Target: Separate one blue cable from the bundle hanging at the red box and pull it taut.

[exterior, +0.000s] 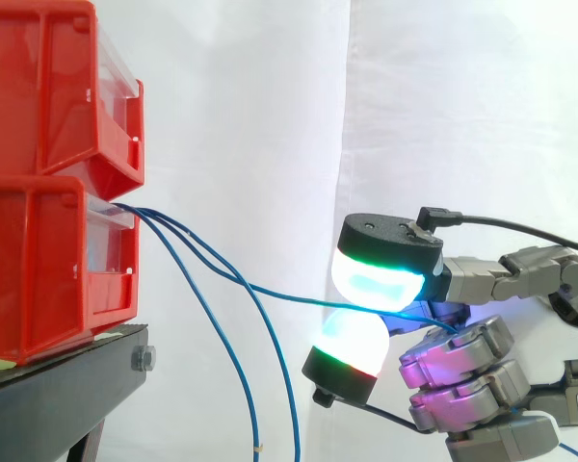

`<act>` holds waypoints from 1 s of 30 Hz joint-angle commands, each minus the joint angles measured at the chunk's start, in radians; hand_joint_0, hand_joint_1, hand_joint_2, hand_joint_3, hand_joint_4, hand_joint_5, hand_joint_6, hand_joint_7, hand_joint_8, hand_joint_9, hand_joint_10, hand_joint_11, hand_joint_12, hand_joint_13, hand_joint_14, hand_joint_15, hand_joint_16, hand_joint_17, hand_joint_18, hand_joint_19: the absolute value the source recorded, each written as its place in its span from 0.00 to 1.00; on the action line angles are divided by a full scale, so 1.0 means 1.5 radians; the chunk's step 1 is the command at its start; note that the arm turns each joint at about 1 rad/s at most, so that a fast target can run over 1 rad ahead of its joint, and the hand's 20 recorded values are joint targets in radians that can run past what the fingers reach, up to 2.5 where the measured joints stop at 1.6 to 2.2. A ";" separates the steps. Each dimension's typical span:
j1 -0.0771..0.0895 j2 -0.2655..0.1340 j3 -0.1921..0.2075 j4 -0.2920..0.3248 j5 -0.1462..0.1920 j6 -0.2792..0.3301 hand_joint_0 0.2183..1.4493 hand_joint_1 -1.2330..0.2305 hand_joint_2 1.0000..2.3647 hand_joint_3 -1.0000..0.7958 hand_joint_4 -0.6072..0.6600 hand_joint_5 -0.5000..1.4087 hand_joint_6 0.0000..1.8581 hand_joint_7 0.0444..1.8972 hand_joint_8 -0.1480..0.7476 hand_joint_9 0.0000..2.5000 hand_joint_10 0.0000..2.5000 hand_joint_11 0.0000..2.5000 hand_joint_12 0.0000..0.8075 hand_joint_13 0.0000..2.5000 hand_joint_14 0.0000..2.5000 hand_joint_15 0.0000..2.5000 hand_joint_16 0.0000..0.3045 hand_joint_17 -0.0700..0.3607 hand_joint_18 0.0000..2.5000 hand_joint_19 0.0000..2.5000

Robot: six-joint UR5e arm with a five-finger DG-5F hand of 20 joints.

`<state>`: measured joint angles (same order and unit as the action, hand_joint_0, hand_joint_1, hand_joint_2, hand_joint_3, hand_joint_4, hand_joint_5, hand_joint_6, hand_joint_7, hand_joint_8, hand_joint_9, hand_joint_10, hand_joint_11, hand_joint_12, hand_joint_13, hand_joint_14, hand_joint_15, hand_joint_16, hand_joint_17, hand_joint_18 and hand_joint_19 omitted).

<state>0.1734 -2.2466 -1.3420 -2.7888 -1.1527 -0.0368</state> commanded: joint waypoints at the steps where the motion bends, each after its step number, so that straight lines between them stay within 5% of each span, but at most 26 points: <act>1: 0.001 0.001 0.000 0.000 -0.001 0.000 0.33 0.44 0.01 0.34 0.61 0.16 0.46 0.60 0.53 0.42 0.65 0.66 0.48 0.36 1.00 0.59 0.15 0.39 0.57 0.60; 21: 0.003 0.000 0.000 0.000 0.008 0.000 0.32 0.45 0.00 0.30 0.62 0.16 0.45 0.60 0.53 0.42 0.64 0.66 0.49 0.36 1.00 0.58 0.15 0.40 0.57 0.60; 30: 0.003 0.001 0.000 0.000 0.008 0.001 0.35 0.37 0.02 0.42 0.61 0.16 0.46 0.62 0.54 0.40 0.67 0.64 0.50 0.36 1.00 0.59 0.15 0.40 0.57 0.59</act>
<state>0.1780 -2.2463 -1.3422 -2.7888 -1.1413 -0.0354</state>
